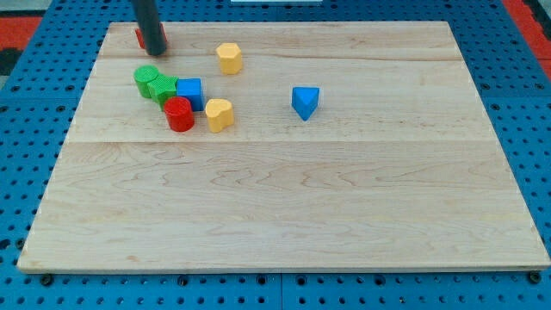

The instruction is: Drag the yellow hexagon right to the red star

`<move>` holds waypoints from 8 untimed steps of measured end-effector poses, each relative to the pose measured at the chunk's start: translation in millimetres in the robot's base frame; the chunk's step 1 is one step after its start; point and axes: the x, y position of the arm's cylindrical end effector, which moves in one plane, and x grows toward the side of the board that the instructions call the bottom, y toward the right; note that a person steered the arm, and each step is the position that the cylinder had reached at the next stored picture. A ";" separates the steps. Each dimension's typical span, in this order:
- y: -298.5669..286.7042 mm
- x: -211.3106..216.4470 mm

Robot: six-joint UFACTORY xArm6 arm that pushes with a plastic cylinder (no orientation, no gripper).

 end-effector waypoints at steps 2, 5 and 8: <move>56.4 49.4; 157.9 27.7; 210.2 -5.6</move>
